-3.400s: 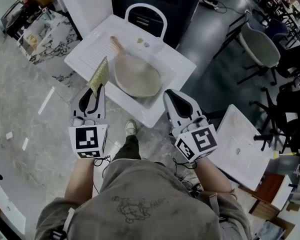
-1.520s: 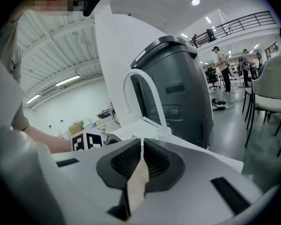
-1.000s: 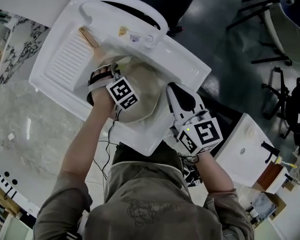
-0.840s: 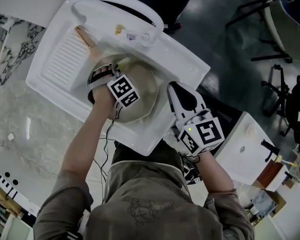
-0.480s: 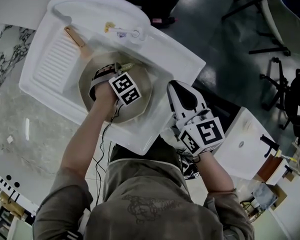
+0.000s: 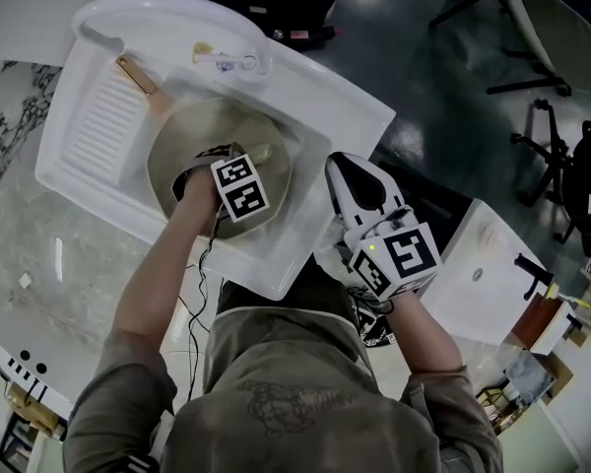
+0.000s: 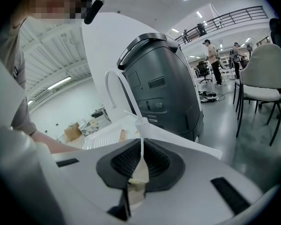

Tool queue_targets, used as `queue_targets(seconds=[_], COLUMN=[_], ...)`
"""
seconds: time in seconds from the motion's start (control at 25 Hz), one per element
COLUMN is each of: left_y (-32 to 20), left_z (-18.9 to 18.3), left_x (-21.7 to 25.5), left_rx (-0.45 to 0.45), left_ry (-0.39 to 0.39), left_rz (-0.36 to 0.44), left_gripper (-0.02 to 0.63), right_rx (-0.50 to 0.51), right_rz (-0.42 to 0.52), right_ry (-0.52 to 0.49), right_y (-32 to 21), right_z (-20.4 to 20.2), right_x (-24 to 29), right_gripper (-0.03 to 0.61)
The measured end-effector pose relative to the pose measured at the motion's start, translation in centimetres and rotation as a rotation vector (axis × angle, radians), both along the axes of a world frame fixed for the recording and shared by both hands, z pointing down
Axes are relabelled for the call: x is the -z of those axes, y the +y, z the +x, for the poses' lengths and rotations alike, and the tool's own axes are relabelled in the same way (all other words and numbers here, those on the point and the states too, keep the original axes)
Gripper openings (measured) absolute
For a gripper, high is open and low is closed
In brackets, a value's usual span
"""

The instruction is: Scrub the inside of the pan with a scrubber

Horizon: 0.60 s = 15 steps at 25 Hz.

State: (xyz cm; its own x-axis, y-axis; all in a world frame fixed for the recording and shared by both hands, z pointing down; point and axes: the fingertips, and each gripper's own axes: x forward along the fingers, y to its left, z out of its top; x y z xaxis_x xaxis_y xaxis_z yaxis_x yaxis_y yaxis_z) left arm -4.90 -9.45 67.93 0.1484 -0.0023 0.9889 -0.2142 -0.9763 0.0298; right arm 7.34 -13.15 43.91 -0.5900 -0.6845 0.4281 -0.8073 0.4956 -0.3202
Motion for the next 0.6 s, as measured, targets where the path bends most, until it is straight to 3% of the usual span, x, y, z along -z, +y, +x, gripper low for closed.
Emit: queue_targets(seconds=[0.12, 0.36, 0.6], left_y=[1.7, 6.0, 9.2], left_z=[0.9, 2.9, 2.6], left_x=[0.7, 3.3, 5.5], left_rx=[-0.044, -0.108, -0.154], left_ry=[0.037, 0.153, 0.173], left_rz=[-0.056, -0.247, -0.348], left_gripper=[0.075, 0.075, 0.075], right_rx=[-0.002, -0.007, 0.003], right_rz=[0.001, -0.005, 0.004], right_ry=[-0.001, 0.002, 0.012], right_y=[0.1, 0.7, 1.0], right_z=[0.3, 0.7, 0.6], right_x=[0.2, 0.7, 1.6], right_gripper=[0.037, 0.037, 0.037])
